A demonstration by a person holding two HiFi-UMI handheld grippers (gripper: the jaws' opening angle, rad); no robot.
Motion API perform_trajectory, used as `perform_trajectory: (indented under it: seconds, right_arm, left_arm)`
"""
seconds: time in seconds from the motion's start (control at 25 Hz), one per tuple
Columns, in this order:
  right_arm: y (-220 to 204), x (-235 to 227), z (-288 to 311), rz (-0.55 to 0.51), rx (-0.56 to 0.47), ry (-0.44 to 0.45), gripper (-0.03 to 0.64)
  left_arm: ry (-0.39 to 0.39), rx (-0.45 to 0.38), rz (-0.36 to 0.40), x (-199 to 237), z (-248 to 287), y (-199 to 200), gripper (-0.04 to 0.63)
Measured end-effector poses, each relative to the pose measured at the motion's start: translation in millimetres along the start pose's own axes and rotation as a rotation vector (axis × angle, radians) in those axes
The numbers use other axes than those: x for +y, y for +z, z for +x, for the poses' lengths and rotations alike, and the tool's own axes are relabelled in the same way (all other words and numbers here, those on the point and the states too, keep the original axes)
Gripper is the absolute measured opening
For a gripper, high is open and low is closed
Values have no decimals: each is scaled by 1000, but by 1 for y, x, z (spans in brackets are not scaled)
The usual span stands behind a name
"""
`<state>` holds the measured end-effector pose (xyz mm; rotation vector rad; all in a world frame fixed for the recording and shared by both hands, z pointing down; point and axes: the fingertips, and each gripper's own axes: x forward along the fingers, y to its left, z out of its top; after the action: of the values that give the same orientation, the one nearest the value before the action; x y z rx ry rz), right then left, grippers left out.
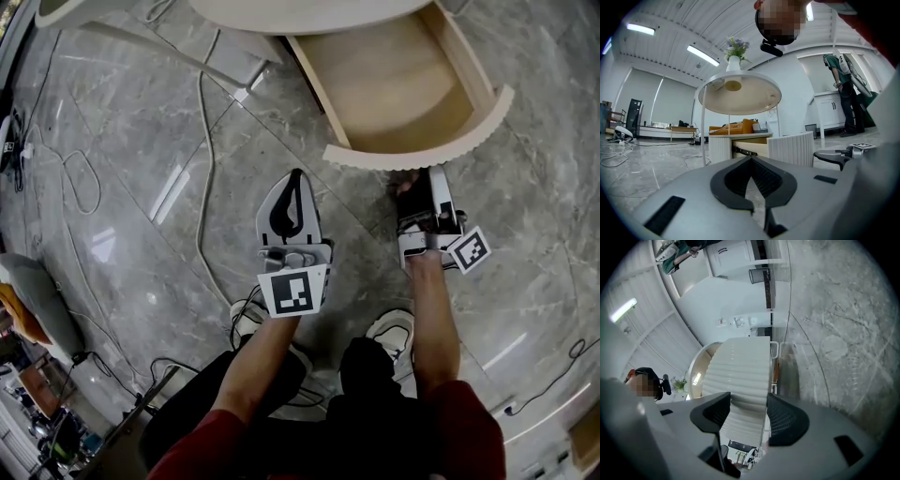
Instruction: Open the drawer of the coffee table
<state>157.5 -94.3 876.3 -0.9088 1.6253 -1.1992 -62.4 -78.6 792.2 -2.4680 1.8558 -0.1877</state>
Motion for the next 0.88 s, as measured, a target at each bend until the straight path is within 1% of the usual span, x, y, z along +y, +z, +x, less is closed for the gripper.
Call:
perform_trajectory:
  seconds: [0.16,0.24,0.32,0.4,0.44,0.48,0.52,0.56,0.6,0.64,0.68,0.72,0.76,0.8,0.84,0.88]
  right_arm:
    - [-1,-2,0,4,-5,-8,259]
    - [-2,0,0,-11,0,-20,259]
    - [-3,4,-1,-50,12,-43,259]
    - [-6,8,-4,-112,27,-87,259]
    - [-8,10,-6,-162,40,-116,259]
    - [-11,13,-9,-235,61,-150,259]
    - [-15,15,-12,-331,90,-190,259]
    - [-19,16,-16,-454,129,-232,259]
    - [-25,18,-20,-604,175,-267,259]
    - [-30,20,-23,-776,220,-295,259]
    - [-35,22,-24,-956,257,-317,259]
    - [-39,25,-25,-1124,282,-335,259]
    - [-42,28,-25,-1259,296,-349,259]
    - [-45,31,-25,-1349,301,-358,259]
    - [-47,33,-25,-1393,301,-365,259]
    - [-49,33,-26,-1404,299,-371,258]
  left_arm:
    - [-1,11,-11,-1,0,-3,12]
    - [13,15,-41,1,0,-4,12]
    - [31,7,-74,2,1,-3,12]
    - [22,10,-67,0,1,-4,12]
    - [14,17,-66,-1,1,-6,12]
    - [8,23,-83,-3,2,-7,12]
    - [2,28,-107,-4,3,-7,12]
    - [-9,34,-125,-7,4,-7,12]
    - [-25,39,-132,-9,5,-7,12]
    - [-47,46,-123,-12,6,-8,12]
    - [-77,54,-95,-16,5,-9,12]
    - [-110,61,-53,-20,4,-10,12]
    - [-138,60,-12,-24,3,-10,12]
    - [-157,55,15,-27,3,-8,12]
    - [-165,53,29,-28,2,-8,12]
    - [-164,58,32,-28,2,-8,12]
